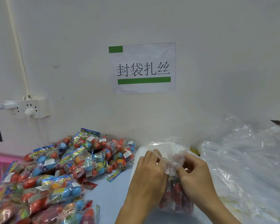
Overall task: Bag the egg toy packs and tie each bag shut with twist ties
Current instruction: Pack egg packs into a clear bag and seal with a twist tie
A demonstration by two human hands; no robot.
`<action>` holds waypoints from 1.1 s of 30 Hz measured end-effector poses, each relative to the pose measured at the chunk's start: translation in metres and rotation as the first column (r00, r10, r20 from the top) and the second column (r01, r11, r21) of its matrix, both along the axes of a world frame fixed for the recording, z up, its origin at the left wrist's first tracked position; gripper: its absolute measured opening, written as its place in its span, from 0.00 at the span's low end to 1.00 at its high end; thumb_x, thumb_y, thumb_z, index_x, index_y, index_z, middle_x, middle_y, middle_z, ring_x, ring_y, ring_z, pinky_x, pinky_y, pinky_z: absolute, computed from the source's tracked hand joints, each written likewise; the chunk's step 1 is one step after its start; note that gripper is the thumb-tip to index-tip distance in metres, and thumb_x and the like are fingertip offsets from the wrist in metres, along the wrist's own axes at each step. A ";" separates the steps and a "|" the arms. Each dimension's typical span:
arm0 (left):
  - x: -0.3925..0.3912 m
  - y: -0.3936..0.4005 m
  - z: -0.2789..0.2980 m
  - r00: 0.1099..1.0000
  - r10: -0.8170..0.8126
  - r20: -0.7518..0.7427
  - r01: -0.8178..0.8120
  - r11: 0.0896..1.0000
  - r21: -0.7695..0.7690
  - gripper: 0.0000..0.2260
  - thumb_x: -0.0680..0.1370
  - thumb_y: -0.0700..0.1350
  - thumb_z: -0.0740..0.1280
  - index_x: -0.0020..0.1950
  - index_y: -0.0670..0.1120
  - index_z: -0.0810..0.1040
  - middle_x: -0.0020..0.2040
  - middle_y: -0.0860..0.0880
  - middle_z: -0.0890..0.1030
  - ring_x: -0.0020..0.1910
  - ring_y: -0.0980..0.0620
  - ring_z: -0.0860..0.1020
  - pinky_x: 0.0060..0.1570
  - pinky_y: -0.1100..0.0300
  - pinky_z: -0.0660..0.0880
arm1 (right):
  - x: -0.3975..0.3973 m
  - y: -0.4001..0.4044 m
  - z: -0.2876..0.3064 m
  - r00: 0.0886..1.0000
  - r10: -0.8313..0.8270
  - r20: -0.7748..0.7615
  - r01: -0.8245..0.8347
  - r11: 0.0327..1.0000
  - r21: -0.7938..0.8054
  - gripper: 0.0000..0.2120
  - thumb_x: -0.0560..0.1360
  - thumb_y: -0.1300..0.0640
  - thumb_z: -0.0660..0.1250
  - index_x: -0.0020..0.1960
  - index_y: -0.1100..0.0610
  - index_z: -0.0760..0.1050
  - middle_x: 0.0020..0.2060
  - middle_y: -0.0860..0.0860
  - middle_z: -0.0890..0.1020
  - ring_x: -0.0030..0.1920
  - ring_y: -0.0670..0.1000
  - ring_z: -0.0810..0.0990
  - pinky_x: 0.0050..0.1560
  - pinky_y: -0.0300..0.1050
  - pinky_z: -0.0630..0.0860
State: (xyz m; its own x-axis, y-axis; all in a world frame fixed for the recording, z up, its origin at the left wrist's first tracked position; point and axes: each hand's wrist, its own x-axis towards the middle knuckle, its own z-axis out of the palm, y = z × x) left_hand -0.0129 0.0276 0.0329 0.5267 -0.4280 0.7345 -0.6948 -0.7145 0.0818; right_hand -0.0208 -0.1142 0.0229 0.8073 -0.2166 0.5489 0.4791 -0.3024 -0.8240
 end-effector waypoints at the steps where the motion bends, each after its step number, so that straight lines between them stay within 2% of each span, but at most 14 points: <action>1: 0.000 -0.001 0.000 1.000 0.002 -0.024 -0.003 1.000 -0.009 0.03 0.76 0.42 0.67 0.49 0.46 0.78 0.50 0.48 0.75 0.48 0.48 0.74 0.46 0.53 0.75 | 0.001 0.000 -0.001 1.000 0.003 -0.005 -0.003 1.000 0.002 0.17 0.74 0.69 0.71 0.40 0.47 0.83 0.34 0.48 0.85 0.34 0.49 0.81 0.33 0.40 0.74; 4: 0.004 -0.001 -0.006 0.985 0.041 -0.169 -0.045 0.999 -0.019 0.09 0.82 0.49 0.55 0.55 0.49 0.73 0.57 0.49 0.71 0.55 0.50 0.68 0.59 0.53 0.68 | 0.000 0.003 -0.002 1.000 0.020 -0.004 -0.020 1.000 0.010 0.15 0.74 0.69 0.71 0.38 0.50 0.82 0.31 0.50 0.82 0.30 0.47 0.76 0.31 0.39 0.72; 7: 0.008 -0.002 -0.011 0.933 -0.083 -0.351 0.000 0.973 -0.229 0.06 0.83 0.48 0.56 0.54 0.49 0.71 0.56 0.51 0.70 0.57 0.50 0.68 0.61 0.52 0.67 | -0.001 0.005 -0.002 0.999 0.031 -0.006 -0.031 1.000 0.001 0.14 0.74 0.66 0.72 0.38 0.48 0.82 0.31 0.48 0.83 0.31 0.46 0.77 0.33 0.39 0.73; 10: 0.012 -0.004 -0.012 0.864 -0.182 -0.470 -0.026 0.915 -0.402 0.07 0.84 0.46 0.58 0.51 0.46 0.74 0.51 0.51 0.76 0.54 0.50 0.74 0.57 0.53 0.72 | -0.001 0.006 -0.003 0.998 0.058 -0.027 -0.058 0.998 0.000 0.12 0.75 0.62 0.74 0.38 0.47 0.82 0.31 0.48 0.83 0.31 0.45 0.77 0.34 0.38 0.73; 13: 0.012 0.000 -0.009 0.803 -0.270 -0.531 -0.040 0.865 -0.500 0.07 0.83 0.47 0.62 0.47 0.51 0.77 0.43 0.58 0.80 0.44 0.60 0.78 0.44 0.69 0.73 | -0.001 0.005 -0.003 0.997 0.062 -0.049 -0.060 0.997 0.037 0.11 0.74 0.62 0.75 0.38 0.48 0.82 0.32 0.50 0.83 0.33 0.49 0.79 0.35 0.39 0.75; 14: 0.012 0.002 -0.009 0.795 -0.279 -0.539 -0.046 0.858 -0.512 0.08 0.83 0.46 0.63 0.45 0.51 0.77 0.41 0.59 0.80 0.41 0.61 0.78 0.40 0.70 0.72 | 0.000 0.005 -0.004 0.997 0.056 -0.054 -0.053 0.997 0.053 0.11 0.73 0.63 0.75 0.38 0.48 0.83 0.32 0.50 0.84 0.34 0.51 0.80 0.35 0.40 0.76; 16: 0.013 0.005 -0.010 0.782 -0.285 -0.555 -0.044 0.862 -0.504 0.08 0.82 0.43 0.64 0.44 0.50 0.79 0.40 0.57 0.81 0.37 0.60 0.77 0.37 0.70 0.72 | 0.000 0.005 -0.004 0.997 0.036 -0.068 -0.031 0.997 0.070 0.11 0.72 0.63 0.75 0.38 0.48 0.83 0.33 0.50 0.84 0.37 0.55 0.82 0.38 0.44 0.79; 19: 0.013 0.007 -0.010 0.751 -0.295 -0.591 -0.029 0.879 -0.475 0.08 0.79 0.40 0.64 0.48 0.49 0.82 0.43 0.52 0.83 0.40 0.57 0.80 0.42 0.65 0.77 | 0.000 0.004 -0.003 0.996 -0.002 -0.089 0.008 0.998 0.068 0.11 0.72 0.65 0.75 0.36 0.51 0.82 0.32 0.51 0.84 0.38 0.57 0.82 0.42 0.53 0.80; 23: 0.013 0.007 -0.011 0.770 -0.291 -0.567 -0.012 0.883 -0.470 0.06 0.79 0.42 0.66 0.45 0.50 0.81 0.42 0.53 0.82 0.40 0.59 0.79 0.43 0.65 0.78 | -0.001 0.005 -0.002 0.996 -0.015 -0.090 0.021 0.998 0.062 0.12 0.73 0.64 0.75 0.36 0.48 0.83 0.33 0.48 0.85 0.37 0.52 0.83 0.41 0.46 0.80; 27: 0.012 0.001 -0.011 0.833 -0.289 -0.471 0.012 0.861 -0.508 0.10 0.78 0.38 0.67 0.40 0.50 0.78 0.42 0.51 0.79 0.38 0.58 0.75 0.38 0.67 0.73 | -0.001 0.005 -0.002 0.995 -0.001 -0.097 0.007 0.998 0.068 0.11 0.73 0.62 0.74 0.37 0.47 0.83 0.32 0.49 0.84 0.36 0.54 0.81 0.39 0.46 0.79; 30: 0.010 -0.001 -0.010 0.878 -0.256 -0.404 0.014 0.858 -0.514 0.09 0.78 0.37 0.68 0.40 0.49 0.78 0.44 0.51 0.78 0.42 0.57 0.76 0.38 0.71 0.72 | 0.000 0.004 -0.003 0.995 -0.010 -0.098 0.015 0.998 0.053 0.12 0.73 0.62 0.74 0.37 0.47 0.82 0.31 0.49 0.83 0.33 0.52 0.79 0.35 0.40 0.76; 33: 0.009 -0.002 -0.010 0.941 -0.189 -0.281 0.059 0.909 -0.413 0.04 0.78 0.39 0.69 0.45 0.48 0.81 0.47 0.53 0.78 0.47 0.58 0.77 0.43 0.71 0.74 | 0.002 0.003 -0.006 0.992 -0.051 -0.112 0.059 0.996 0.068 0.12 0.73 0.64 0.74 0.35 0.50 0.81 0.29 0.49 0.82 0.30 0.48 0.77 0.32 0.37 0.73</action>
State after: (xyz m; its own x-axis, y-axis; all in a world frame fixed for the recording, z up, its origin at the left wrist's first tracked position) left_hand -0.0042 0.0257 0.0230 0.7150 -0.2157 0.6650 -0.6688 -0.4878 0.5610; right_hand -0.0184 -0.1113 0.0166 0.8477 -0.2975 0.4391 0.3686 -0.2650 -0.8910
